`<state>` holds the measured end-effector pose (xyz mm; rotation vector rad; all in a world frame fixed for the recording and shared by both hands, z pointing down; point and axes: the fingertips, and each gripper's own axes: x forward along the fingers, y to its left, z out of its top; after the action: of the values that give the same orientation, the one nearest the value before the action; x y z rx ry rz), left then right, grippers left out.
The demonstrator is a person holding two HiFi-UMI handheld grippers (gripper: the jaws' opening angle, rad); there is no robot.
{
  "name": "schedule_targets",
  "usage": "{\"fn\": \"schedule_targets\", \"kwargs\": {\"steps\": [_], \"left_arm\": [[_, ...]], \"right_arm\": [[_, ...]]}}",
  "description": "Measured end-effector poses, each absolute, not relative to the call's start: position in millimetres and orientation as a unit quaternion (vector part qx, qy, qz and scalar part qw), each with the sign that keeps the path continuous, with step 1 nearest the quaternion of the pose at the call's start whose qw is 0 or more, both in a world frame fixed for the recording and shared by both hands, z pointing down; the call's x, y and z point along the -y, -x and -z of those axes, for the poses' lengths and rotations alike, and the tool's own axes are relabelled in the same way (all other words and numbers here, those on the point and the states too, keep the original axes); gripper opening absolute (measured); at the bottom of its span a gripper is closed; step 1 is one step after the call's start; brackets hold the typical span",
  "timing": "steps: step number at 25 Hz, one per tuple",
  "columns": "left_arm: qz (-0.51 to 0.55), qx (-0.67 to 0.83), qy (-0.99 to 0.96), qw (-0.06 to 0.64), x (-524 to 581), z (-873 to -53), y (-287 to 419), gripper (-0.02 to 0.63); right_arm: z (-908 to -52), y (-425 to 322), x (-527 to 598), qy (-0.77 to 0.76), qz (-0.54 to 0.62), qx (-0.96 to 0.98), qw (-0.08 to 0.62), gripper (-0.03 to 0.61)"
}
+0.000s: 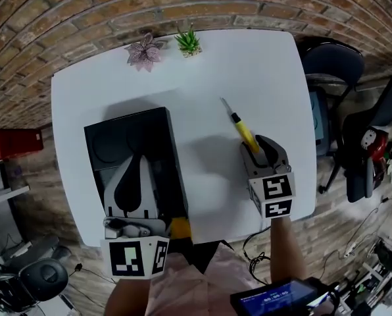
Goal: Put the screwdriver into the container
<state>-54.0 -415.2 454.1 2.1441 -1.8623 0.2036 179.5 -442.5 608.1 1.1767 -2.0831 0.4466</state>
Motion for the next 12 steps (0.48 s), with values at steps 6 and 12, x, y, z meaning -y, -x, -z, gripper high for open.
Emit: {"fn": "schedule_targets", "kwargs": {"steps": [6, 12], "left_arm": [[-0.06, 0.649, -0.746, 0.138, 409.8, -442.4, 52.1, 0.014], [-0.04, 0.655, -0.746, 0.115, 392.0, -416.3, 50.5, 0.014]], "right_arm": [[-610.1, -176.4, 435.6, -0.445, -0.19, 0.802, 0.35, 0.083], [-573.4, -174.7, 434.7, -0.464, -0.179, 0.809, 0.312, 0.08]]}}
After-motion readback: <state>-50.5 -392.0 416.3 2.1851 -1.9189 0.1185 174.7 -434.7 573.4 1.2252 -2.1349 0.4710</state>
